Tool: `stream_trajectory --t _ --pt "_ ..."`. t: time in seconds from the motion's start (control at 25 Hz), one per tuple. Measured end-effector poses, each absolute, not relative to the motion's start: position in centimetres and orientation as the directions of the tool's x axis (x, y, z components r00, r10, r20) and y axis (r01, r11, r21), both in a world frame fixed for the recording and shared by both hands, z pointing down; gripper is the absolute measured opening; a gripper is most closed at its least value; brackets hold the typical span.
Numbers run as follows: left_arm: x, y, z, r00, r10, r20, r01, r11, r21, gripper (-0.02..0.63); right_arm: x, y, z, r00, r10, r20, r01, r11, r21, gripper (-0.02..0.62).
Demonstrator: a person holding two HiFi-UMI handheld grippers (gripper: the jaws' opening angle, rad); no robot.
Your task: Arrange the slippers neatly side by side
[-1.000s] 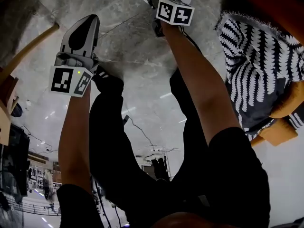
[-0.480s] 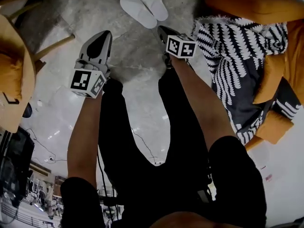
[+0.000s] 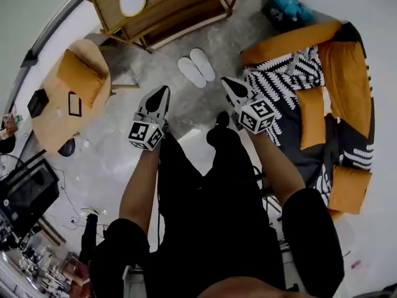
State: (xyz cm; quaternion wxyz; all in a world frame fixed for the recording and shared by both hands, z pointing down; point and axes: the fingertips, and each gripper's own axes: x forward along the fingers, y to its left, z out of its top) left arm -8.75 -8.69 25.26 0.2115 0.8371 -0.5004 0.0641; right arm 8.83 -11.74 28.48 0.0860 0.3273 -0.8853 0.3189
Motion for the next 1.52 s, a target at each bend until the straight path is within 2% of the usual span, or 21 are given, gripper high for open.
stream_trajectory --t 0.16,0.32,0.6,0.84,1.2,1.32,1.52 --pt "-8.8 -8.8 14.8 0.421 -0.881 0.214 -0.898 -0.373 0.232 0.015 11.7 -12.4 16.5 -0.799 -0.548 0.247 -0.601 0.727 -0.332 0.031" --pt "-8.2 -7.7 6.7 0.45 -0.881 0.146 -0.887 -0.422 0.187 0.015 13.2 -12.7 7.8 -0.82 -0.55 0.161 -0.573 0.775 -0.268 0.031" --pt "-7.3 -1.7 -1.1 0.474 -0.879 0.044 -0.875 -0.465 0.131 0.015 13.5 -7.6 -1.9 -0.842 -0.539 0.024 -0.538 0.836 -0.102 0.032" --pt "-8.5 5.1 -5.3 0.483 -0.873 -0.062 -0.858 -0.487 0.165 0.015 12.2 -1.5 -4.2 -0.838 -0.546 0.01 -0.545 0.833 -0.093 0.031" --pt "-12.1 17.0 -7.6 0.519 -0.849 -0.098 -0.832 -0.529 0.17 0.014 11.3 7.4 -4.6 -0.811 -0.585 0.011 -0.577 0.797 -0.181 0.031" --pt "-14.1 20.2 -6.4 0.466 -0.881 -0.083 -0.861 -0.473 0.186 0.014 11.6 10.1 -4.2 -0.798 -0.602 0.037 -0.6 0.786 -0.148 0.031" --pt "-16.3 23.7 -4.6 0.281 -0.958 -0.056 -0.936 -0.287 0.203 0.015 12.7 13.1 -3.3 -0.723 -0.685 0.092 -0.69 0.711 -0.134 0.031"
